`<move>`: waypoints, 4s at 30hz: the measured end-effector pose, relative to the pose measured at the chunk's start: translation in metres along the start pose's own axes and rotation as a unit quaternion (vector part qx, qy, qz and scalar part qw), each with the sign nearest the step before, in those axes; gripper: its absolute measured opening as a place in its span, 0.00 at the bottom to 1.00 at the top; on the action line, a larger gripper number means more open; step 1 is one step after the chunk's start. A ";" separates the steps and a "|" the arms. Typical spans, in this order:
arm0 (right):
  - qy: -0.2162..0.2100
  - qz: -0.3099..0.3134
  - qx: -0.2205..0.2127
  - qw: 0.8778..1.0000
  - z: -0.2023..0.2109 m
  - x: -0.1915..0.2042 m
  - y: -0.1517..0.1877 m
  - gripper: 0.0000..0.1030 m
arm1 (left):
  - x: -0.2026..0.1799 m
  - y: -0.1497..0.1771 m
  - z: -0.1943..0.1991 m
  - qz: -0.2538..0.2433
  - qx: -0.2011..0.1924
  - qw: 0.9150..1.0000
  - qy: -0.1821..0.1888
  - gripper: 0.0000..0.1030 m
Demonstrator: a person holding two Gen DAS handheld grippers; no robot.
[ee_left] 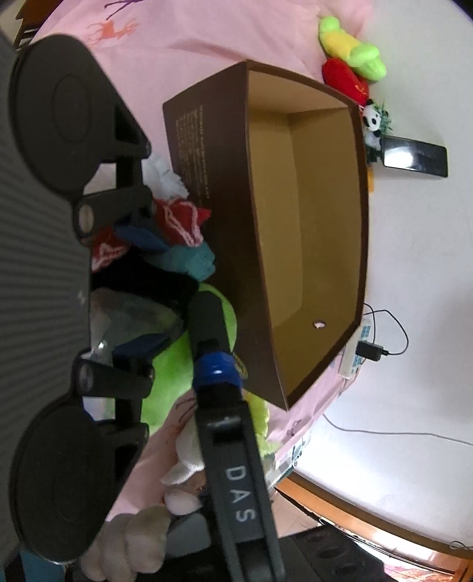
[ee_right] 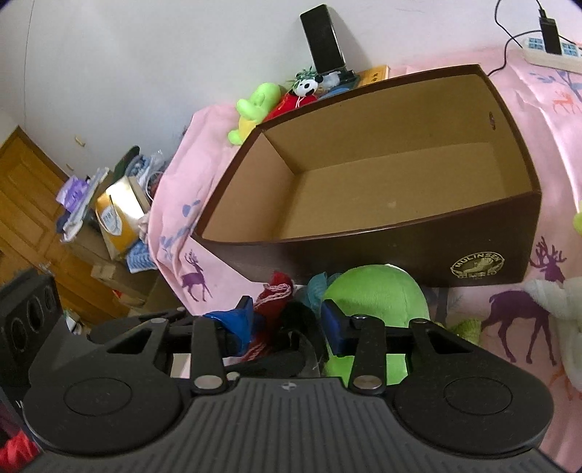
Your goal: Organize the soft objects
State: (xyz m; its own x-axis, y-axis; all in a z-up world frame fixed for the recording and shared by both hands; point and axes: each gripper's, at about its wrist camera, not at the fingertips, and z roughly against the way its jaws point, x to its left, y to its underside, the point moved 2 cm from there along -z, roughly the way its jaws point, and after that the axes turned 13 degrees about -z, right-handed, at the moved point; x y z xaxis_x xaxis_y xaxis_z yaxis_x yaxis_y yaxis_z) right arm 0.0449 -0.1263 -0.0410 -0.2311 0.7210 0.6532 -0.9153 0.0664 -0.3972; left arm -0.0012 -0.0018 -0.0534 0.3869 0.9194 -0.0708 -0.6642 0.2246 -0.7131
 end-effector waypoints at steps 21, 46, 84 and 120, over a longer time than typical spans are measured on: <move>-0.039 0.032 -0.054 0.997 0.035 0.022 -0.017 0.00 | -0.013 -0.035 0.042 -0.020 -0.089 0.996 0.013 0.01; -0.046 0.035 -0.032 0.998 -0.074 0.028 -0.154 0.00 | 0.121 -0.136 -0.053 0.032 -0.054 0.997 -0.047 0.01; 0.141 0.052 -0.072 0.986 -0.040 0.013 -0.108 0.04 | 0.069 -0.091 0.030 0.062 -0.043 0.983 -0.168 0.56; 0.063 -0.098 0.022 0.993 0.022 -0.042 -0.003 0.07 | -0.044 -0.028 -0.002 0.000 0.022 0.999 0.043 0.60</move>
State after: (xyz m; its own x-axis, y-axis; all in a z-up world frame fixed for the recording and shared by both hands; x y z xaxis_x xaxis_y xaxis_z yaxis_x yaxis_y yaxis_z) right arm 0.0502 -0.1723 -0.0531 -0.0066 0.7784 0.6277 -0.9528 0.1856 -0.2401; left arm 0.0017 -0.0488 -0.0312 0.4394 0.8887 -0.1310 -0.6907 0.2410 -0.6818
